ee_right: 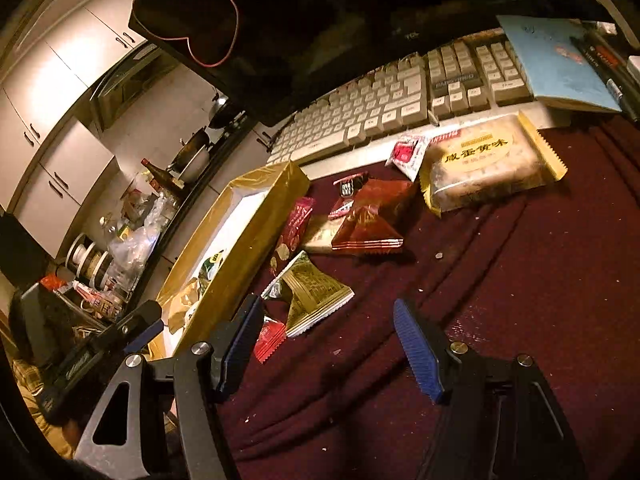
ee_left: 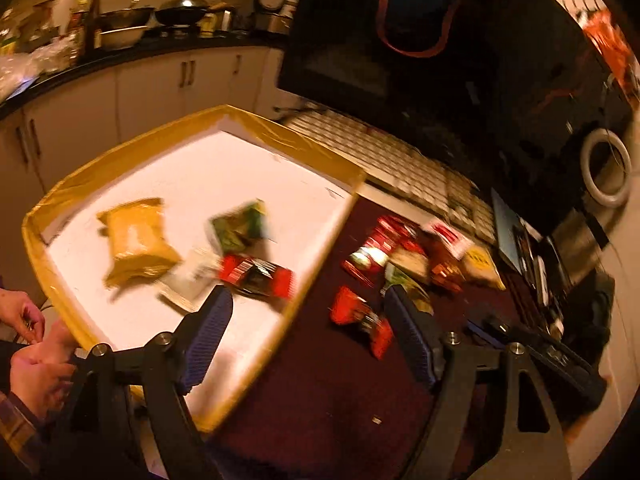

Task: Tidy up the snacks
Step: 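Grasp the red snack bag with the right gripper while the left grasps a red candy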

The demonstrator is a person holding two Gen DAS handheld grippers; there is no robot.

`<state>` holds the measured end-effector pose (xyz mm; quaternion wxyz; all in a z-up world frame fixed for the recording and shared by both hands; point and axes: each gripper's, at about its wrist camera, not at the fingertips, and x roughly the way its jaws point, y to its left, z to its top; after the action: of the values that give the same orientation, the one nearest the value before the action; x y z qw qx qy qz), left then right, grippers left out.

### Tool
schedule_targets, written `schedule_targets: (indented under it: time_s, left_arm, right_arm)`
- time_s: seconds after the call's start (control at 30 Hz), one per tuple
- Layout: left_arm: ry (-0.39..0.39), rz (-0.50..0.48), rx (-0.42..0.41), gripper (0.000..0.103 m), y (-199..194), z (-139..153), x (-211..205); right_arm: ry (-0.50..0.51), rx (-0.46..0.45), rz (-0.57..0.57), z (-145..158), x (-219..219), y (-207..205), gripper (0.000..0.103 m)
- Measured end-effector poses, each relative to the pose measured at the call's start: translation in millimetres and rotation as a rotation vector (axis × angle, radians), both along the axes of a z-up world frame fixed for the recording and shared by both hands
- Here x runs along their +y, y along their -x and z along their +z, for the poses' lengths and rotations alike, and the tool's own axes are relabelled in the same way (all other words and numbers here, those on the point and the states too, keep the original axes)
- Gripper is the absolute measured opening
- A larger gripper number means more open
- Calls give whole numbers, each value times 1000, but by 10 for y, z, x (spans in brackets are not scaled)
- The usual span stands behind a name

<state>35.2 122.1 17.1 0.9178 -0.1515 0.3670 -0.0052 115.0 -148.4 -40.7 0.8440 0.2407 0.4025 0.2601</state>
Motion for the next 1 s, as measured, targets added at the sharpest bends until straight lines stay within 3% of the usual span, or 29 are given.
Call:
schedule_targets:
  time_s: [0.13, 0.27, 0.47, 0.73, 0.83, 0.9, 1.0]
  left_arm:
    - [-40, -97, 38, 78, -55, -91, -343]
    - [-57, -120, 78, 78, -90, -172, -511]
    - [-69, -104, 96, 78, -94, -181, -493]
    - [-10, -93, 102, 78, -108, -228, -340]
    - [-6, -91, 105, 78, -107, -235, -333]
    - [-15, -90, 105, 78, -105, -237, -344]
    - [-9, -88, 97, 78, -88, -225, -351]
  right_arm:
    - [37, 22, -17, 15, 43, -57, 70]
    - [100, 59, -89, 97, 13, -149, 69]
    - [123, 119, -128, 176, 88, -487, 64]
    - [200, 158, -182, 96, 247, -756, 59]
    - [228, 172, -179, 12, 318, -834, 52]
    - [280, 148, -184, 6, 356, -844, 36]
    - [284, 133, -165, 32, 358, -770, 31]
